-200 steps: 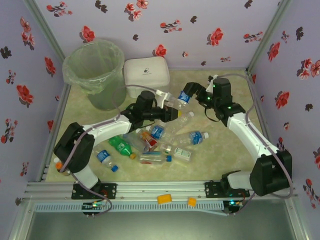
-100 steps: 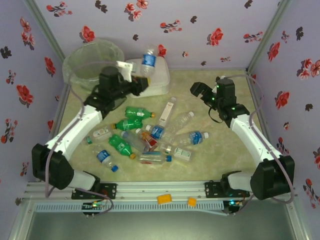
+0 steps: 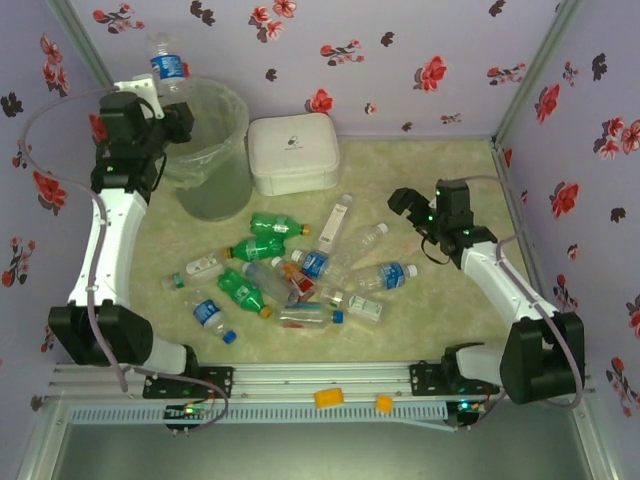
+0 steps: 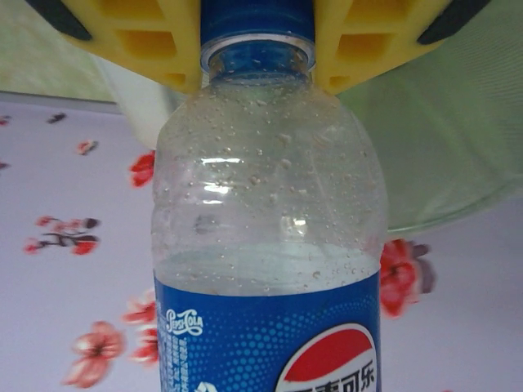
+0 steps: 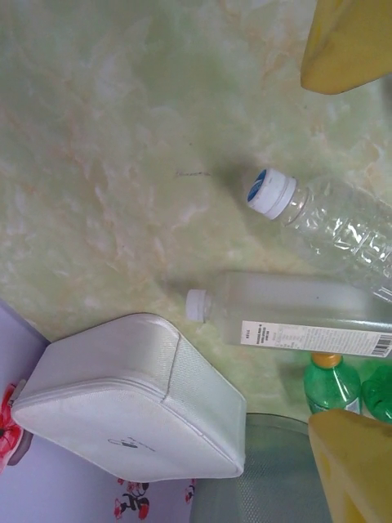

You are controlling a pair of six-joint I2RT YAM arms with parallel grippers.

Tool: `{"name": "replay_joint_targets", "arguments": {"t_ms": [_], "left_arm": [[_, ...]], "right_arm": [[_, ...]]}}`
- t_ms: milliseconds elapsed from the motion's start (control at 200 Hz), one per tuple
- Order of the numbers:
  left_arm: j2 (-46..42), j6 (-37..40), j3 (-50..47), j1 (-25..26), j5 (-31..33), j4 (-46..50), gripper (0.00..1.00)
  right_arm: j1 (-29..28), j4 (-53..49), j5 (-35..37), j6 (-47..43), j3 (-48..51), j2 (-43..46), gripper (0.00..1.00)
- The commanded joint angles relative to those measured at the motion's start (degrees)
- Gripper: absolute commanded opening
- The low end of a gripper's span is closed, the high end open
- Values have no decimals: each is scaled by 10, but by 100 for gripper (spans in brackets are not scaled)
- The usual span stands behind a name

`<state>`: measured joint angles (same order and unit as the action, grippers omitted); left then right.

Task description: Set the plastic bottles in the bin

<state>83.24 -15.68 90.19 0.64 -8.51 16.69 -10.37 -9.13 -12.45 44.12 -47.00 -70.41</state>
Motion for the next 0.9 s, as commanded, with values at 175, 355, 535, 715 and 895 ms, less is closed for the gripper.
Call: {"name": "replay_joint_targets", "arguments": {"t_ms": [175, 355, 535, 715, 895], "left_arm": [[67, 5, 34, -26, 3, 87, 0], [104, 4, 63, -25, 1, 136, 0], [104, -8, 79, -25, 2, 148, 99], [69, -31, 74, -25, -3, 116, 100], [21, -59, 41, -19, -33, 54, 100]], "right_arm": [[16, 35, -46, 17, 27, 35, 100], [16, -24, -7, -3, 19, 56, 100], [16, -37, -20, -25, 4, 64, 100], [12, -63, -40, -40, -26, 51, 100], [-5, -88, 3, -39, -31, 52, 100]]}}
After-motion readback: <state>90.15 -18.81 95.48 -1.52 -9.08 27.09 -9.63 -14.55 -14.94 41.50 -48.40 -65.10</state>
